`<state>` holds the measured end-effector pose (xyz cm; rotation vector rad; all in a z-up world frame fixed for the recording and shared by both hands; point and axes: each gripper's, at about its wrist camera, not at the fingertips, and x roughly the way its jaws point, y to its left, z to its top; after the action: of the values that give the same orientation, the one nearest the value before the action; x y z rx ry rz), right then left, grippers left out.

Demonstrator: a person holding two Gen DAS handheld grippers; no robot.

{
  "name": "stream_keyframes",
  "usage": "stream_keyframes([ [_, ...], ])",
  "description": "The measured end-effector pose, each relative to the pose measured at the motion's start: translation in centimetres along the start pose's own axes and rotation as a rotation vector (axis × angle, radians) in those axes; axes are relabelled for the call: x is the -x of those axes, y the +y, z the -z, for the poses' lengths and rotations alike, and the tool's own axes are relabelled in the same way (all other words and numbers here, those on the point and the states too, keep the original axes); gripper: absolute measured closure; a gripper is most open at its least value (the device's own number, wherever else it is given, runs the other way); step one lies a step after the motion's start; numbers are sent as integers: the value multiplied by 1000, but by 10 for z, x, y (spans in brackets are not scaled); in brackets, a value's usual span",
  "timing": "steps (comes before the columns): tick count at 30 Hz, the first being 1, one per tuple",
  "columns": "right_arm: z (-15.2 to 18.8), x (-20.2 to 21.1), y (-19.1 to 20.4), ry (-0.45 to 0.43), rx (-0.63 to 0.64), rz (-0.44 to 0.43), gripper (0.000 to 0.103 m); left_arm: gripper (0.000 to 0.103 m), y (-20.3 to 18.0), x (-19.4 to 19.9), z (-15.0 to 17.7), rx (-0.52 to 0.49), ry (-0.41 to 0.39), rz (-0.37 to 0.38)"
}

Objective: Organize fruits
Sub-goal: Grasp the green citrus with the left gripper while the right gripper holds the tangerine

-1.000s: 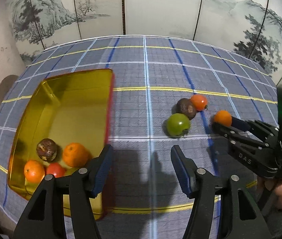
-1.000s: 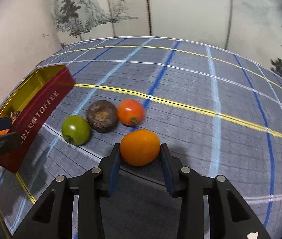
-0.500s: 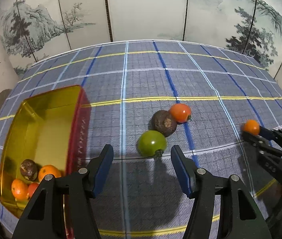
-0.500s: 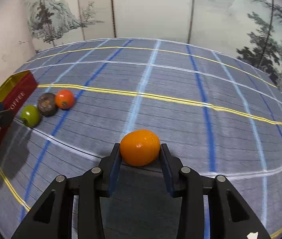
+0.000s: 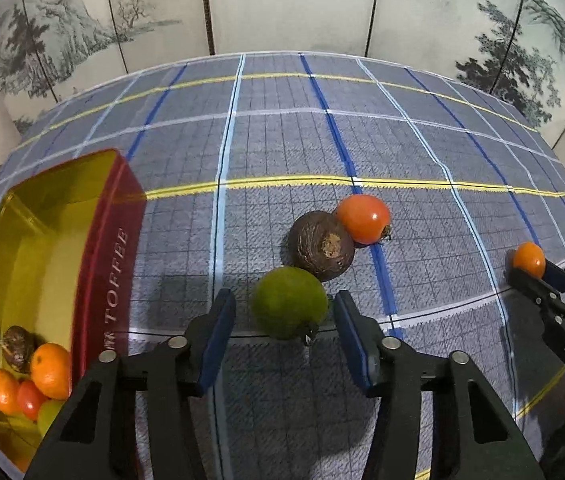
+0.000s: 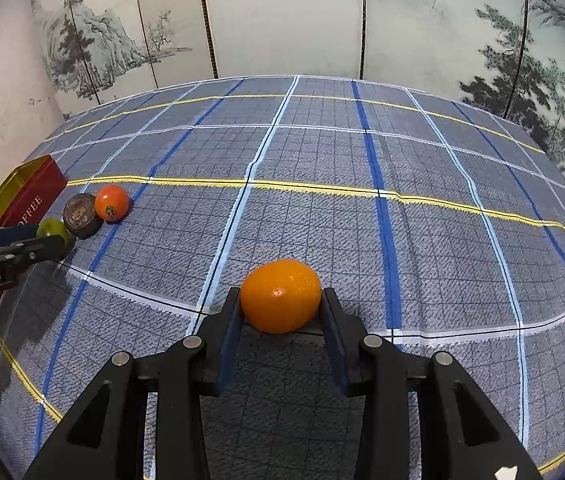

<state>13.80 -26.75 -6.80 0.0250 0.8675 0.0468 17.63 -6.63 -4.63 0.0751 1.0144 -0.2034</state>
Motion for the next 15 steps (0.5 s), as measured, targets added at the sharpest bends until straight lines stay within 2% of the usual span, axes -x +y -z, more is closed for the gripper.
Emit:
stream_keyframes([
  [4,0,0,0,2,2,0,66,65,2,-5,1,16,13,19],
  [15,0,-1,0,2,4,3,66,66,2,8,13,3,0,16],
])
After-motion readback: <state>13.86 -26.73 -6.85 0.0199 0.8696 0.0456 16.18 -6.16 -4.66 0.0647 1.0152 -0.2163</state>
